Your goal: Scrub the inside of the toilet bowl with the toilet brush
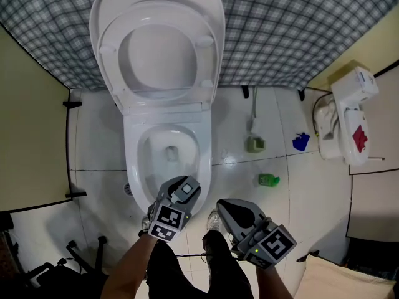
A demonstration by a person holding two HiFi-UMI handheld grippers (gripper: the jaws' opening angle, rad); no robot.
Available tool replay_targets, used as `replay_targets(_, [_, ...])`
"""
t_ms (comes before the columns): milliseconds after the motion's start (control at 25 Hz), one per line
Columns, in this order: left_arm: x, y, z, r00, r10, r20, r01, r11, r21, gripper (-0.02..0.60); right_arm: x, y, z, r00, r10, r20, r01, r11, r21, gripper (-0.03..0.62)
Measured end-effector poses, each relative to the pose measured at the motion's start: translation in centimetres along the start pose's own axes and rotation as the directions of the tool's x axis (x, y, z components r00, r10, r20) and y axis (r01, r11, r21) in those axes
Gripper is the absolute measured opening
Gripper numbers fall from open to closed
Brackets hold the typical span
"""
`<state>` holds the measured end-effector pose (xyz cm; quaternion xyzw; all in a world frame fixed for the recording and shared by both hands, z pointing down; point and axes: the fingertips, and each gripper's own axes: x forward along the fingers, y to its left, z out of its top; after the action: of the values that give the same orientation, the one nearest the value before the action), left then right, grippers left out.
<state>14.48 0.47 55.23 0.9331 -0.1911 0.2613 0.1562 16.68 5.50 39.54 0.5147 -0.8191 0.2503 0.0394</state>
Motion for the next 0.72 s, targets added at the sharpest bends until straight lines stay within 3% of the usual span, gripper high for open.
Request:
replay_targets(440, [2.3,5.2,-2.8,0.988,0.15,-0.033,-0.148,0.988,0.038,0.217,-0.6,0.6,-1.6,1.0,-0.004,-0.007,0.004,1.0,0.026,0.0])
replay_targets(600, [0.6,3.7,-2.4,0.992,0.12,-0.041,-0.119,0.993,0.028,0.217,-0.8,0.9,-0.9,1.0,0.002,0.004,-0.002,1.0,0.03,0.0])
replay_targets(720, [-1.6,1.6,-1.7,0.997,0.07,-0.043,-0.071,0.997,-0.029,0.216,-0.7,1.0,0.1,1.0,0.0,0.03,-0.002,0.999,0.043,0.0])
